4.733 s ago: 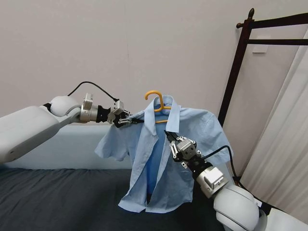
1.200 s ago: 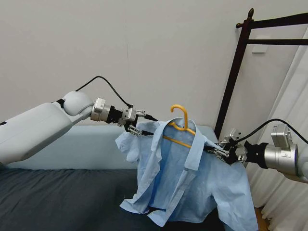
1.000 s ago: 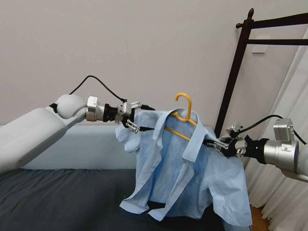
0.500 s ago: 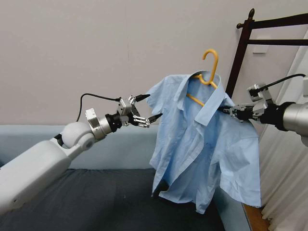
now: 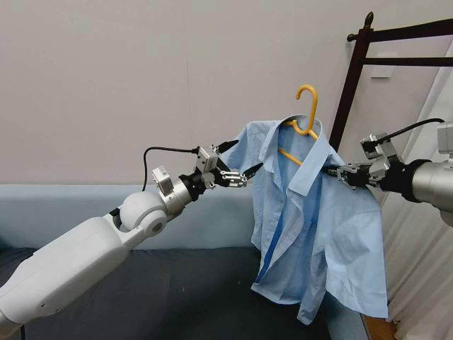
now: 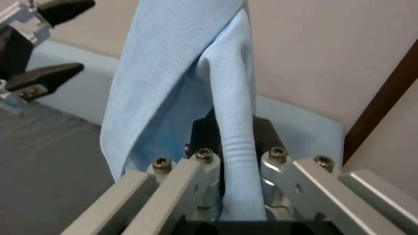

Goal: Pick up the clothes from the sofa and hang them on the clothes hanger.

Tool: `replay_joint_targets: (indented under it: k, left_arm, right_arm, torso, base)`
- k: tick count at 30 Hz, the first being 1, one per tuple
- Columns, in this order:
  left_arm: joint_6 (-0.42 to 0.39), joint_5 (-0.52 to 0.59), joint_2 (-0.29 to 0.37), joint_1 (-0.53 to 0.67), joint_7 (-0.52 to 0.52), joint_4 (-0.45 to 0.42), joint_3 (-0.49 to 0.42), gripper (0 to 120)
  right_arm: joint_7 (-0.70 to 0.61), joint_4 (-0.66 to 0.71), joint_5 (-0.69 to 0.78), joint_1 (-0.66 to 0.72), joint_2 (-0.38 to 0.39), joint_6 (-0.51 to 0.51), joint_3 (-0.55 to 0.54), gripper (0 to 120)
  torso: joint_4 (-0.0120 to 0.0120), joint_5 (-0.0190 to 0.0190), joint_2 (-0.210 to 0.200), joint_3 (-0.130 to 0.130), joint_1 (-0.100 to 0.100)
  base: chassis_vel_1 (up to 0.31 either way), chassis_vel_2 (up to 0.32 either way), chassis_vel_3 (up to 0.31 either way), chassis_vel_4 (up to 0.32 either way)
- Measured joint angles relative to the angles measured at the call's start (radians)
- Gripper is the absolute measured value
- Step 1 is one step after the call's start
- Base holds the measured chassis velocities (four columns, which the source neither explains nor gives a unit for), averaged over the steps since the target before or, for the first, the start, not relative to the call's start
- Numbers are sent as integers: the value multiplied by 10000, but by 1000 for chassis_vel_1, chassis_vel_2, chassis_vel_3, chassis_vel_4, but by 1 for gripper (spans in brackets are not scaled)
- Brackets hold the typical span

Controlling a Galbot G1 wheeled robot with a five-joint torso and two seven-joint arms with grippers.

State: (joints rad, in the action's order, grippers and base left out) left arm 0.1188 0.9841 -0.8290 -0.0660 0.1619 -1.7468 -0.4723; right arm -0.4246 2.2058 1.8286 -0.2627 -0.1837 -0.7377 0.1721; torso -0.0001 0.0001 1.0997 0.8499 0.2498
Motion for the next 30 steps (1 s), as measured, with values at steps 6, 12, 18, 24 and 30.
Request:
replay_joint_targets:
  k: [6,12,18,24,30]
  left_arm:
    - [-396,321,-606,213,-881,297,-393,90]
    - [-463,481,-1251,467,-1299,672,-681,73]
    - [-497,390,-1483,632,-1386,892,-845,54]
    - [-524,288,-1513,657,-1447,1012,-881,37]
    - [-539,134,-1491,685,-1429,1068,-918,13]
  right_arm:
    - [40,23,17,-82,100,16,-24,4]
    - [57,71,-68,-320,79,24,49,4]
    - [71,31,-85,-328,51,33,73,4]
    - [92,5,-71,-329,-2,35,82,4]
    - [54,18,-56,-353,-58,40,74,4]
  torso:
    - [0,-1,0,0,0]
    - [-1,1,-1,0,0]
    - [-1,1,0,0,1]
    - [1,-1,-1,0,0]
    - [1,-1,0,0,1]
  base:
    - [0,0,0,0]
    - [0,0,0,0]
    - [0,0,0,0]
    - [0,0,0,0]
    - [0,0,0,0]
